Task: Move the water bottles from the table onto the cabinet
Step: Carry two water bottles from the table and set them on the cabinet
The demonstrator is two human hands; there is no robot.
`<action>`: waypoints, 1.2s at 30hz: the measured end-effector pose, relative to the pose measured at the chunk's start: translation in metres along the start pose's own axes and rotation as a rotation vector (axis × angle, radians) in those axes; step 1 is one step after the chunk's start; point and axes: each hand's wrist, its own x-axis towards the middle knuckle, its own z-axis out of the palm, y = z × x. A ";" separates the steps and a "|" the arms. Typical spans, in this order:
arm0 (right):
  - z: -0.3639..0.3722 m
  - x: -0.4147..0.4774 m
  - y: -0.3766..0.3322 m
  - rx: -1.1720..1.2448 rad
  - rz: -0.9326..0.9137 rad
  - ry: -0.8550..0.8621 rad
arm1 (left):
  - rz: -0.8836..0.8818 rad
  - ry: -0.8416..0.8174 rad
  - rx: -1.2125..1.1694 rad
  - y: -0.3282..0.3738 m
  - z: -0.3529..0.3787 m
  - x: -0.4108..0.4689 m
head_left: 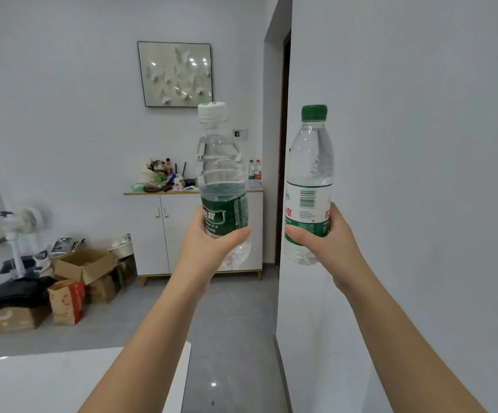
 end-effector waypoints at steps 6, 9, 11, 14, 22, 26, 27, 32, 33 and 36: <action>0.015 0.015 0.001 0.024 -0.011 -0.025 | -0.013 0.000 -0.011 0.003 -0.009 0.016; 0.022 0.025 0.003 0.029 -0.004 -0.024 | -0.023 -0.007 -0.020 0.003 -0.013 0.024; 0.024 0.033 0.004 0.026 0.002 -0.021 | -0.035 -0.010 -0.026 0.001 -0.015 0.032; 0.025 0.049 0.007 0.043 0.013 -0.009 | -0.053 -0.010 -0.049 -0.002 -0.016 0.048; 0.033 0.107 0.041 0.086 0.032 0.019 | -0.056 0.014 -0.068 -0.026 -0.003 0.109; 0.036 0.149 0.071 0.113 0.047 0.018 | -0.074 0.027 -0.065 -0.050 0.006 0.149; 0.036 0.160 0.079 0.130 0.054 0.016 | -0.079 0.034 -0.066 -0.058 0.009 0.160; 0.041 0.224 0.113 0.193 0.071 0.028 | -0.103 0.082 -0.059 -0.091 0.025 0.218; 0.043 0.238 0.119 0.204 0.071 0.024 | -0.101 0.094 -0.055 -0.097 0.027 0.229; 0.047 0.275 0.136 0.231 0.073 0.003 | -0.087 0.144 -0.043 -0.116 0.032 0.256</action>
